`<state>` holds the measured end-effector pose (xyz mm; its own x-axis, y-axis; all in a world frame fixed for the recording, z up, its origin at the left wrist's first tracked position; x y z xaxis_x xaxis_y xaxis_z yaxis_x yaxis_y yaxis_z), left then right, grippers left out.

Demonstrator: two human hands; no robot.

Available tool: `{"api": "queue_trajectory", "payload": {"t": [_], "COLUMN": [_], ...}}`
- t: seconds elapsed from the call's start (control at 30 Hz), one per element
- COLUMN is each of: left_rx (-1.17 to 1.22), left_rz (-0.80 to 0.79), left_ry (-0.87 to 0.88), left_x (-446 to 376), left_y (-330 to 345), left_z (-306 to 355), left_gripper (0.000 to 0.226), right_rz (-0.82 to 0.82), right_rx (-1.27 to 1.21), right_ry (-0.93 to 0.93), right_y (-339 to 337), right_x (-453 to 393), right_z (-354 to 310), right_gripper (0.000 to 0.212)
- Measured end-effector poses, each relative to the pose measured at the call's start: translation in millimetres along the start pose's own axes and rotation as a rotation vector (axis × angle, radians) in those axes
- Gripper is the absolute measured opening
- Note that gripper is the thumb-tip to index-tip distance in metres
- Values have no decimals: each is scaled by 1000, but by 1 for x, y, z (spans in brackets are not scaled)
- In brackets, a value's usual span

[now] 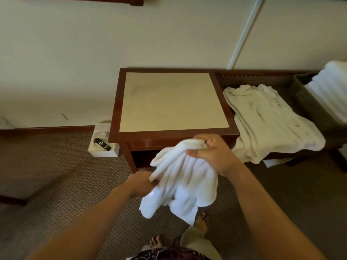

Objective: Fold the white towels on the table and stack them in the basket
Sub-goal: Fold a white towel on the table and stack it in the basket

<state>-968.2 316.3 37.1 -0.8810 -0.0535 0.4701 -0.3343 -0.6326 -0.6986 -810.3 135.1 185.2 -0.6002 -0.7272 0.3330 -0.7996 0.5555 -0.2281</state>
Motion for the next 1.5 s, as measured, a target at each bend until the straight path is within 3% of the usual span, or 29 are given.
{"api": "queue_trajectory", "payload": {"t": [0.07,0.1,0.13,0.17,0.23,0.27,0.33,0.37,0.43,0.47,0.5,0.67,0.8,0.9,1.0,1.07,1.13,1.2,1.23,1.37,1.43,1.5], "left_rx": [-1,-28,-62,-71,44,82,102,135,166,171,179,284,321,196,257,316,428,468,440,461,459,399], "left_rz": [17,75,155,244,331,318,304,324,360,355,342,411,546,439,353,359,359,247,174,82,98,109], "left_ry": [-121,-172,-203,-198,-71,27,242,327,433,443,412,73,-86,-100,-111,-77,-4,103,173,305,292,271], "left_x": [9,12,14,15,14,14,13,14,14,14,14,27,31,30,30,26,18,10,7,-1,-1,0], "left_y": [4,1,-5,-11,-23,-30,-41,-48,-61,-66,-66,-47,-40,-48,-49,-46,-43,-38,-35,-27,-35,-42], "left_z": [-23,-31,-33,-31,-11,6,45,60,77,79,74,15,-2,-12,-24,-10,17,46,59,81,77,65], "left_gripper": [28,25,26,28,30,30,26,17,9,12,13,12,24,19,13,21,52,78,80,31,24,24], "right_rz": [138,201,236,214,51,-47,-210,-248,-202,-147,-94,102,151,215,288,251,109,-45,-103,-134,-108,-117], "right_rx": [-117,-35,127,331,597,627,659,642,538,448,355,83,147,55,96,267,354,354,309,154,244,369], "right_ry": [44,102,193,293,397,375,287,230,153,144,135,109,176,236,319,410,433,341,268,138,190,297], "right_y": [-16,-23,-30,-32,-20,-7,19,30,37,34,30,-2,-7,-16,-19,-8,10,29,37,38,21,3], "right_x": [0,-2,-5,-7,-8,-8,-10,-13,-20,-22,-21,-9,-6,0,-2,-5,-5,-2,-1,4,4,7], "right_z": [2,8,17,24,41,48,56,58,62,63,61,56,68,77,87,89,88,76,70,52,58,76], "right_gripper": [10,16,33,63,118,127,118,98,33,11,7,24,16,15,9,15,43,54,54,46,44,28]}}
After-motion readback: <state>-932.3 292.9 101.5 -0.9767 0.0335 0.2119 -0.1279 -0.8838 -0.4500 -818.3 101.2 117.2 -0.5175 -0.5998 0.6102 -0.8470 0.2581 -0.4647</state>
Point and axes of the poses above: each hand's wrist, its own x-axis away from the middle knuckle, its own y-axis out of the palm, z = x × y, the point moved 2 cm from there along -x, towards the middle knuckle, and after that the axes turned 11 degrees about y, right-handed, at the moved point
